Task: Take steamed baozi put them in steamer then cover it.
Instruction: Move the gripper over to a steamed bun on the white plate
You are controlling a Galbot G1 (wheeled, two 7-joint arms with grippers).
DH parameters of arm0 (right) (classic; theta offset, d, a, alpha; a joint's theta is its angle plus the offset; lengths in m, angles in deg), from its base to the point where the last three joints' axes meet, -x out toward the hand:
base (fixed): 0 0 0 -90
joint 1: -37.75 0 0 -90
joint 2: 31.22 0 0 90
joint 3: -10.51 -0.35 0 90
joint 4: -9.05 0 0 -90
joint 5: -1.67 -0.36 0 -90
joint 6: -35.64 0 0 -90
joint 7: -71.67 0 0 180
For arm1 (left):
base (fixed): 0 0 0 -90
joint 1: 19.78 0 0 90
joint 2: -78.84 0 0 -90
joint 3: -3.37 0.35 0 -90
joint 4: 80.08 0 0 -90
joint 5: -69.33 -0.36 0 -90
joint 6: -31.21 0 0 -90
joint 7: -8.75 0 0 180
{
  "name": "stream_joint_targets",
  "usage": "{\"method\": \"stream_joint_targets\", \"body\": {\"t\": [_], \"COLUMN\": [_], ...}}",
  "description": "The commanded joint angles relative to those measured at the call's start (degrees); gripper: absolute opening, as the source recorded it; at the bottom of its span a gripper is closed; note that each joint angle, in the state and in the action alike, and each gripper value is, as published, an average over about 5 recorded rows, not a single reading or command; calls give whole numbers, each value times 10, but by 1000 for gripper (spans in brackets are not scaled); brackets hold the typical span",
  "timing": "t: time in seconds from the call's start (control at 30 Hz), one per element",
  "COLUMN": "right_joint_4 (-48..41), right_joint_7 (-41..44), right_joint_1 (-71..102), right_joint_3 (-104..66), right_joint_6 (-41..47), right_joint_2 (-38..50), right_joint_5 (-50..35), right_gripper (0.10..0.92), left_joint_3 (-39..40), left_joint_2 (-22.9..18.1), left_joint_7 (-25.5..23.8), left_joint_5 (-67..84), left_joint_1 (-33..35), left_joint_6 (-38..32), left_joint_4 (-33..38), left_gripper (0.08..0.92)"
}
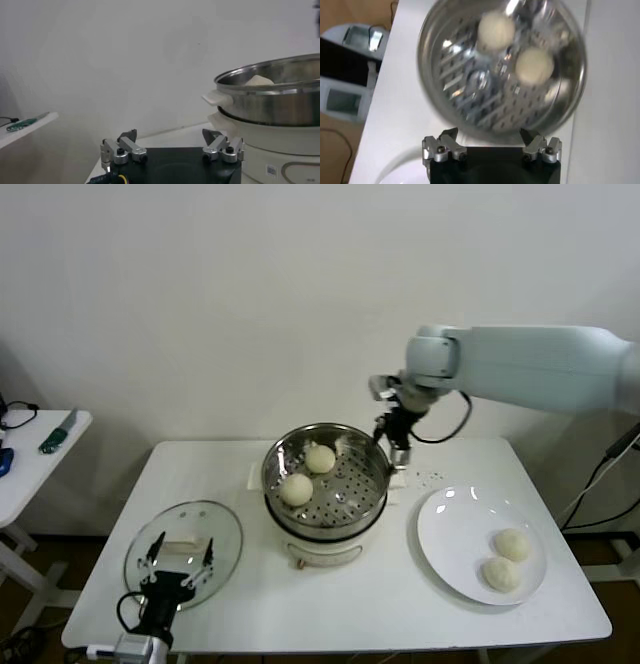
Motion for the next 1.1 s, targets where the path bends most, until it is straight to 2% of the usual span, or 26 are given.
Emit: {"method": "stream_joint_targets", "body": {"t": [0.03,0.23,0.53,1.1], "right_joint_4": [85,78,21,-11], "right_joint_7": [14,14,16,21], "right_joint_1": [30,119,268,322], "right_joint_3": [13,-26,-143,-171], "right_joint_6": [-10,-19,-26,-30], "right_joint_2": [213,266,274,233], "right_joint_5": [165,233,289,303], "right_gripper": [823,823,823,823], "left_joint_3": [1,1,-3,-2], "left_joint_2": [-5,-14,-21,-38], "left_joint_7": [-2,2,3,4], "left_joint_5": [-4,-15,-23,-33], "left_joint_1": [-1,1,12,16], "left_joint_6": [6,8,12,13], "left_joint_4": [3,2,7,3], "left_gripper": [823,823,823,823]}}
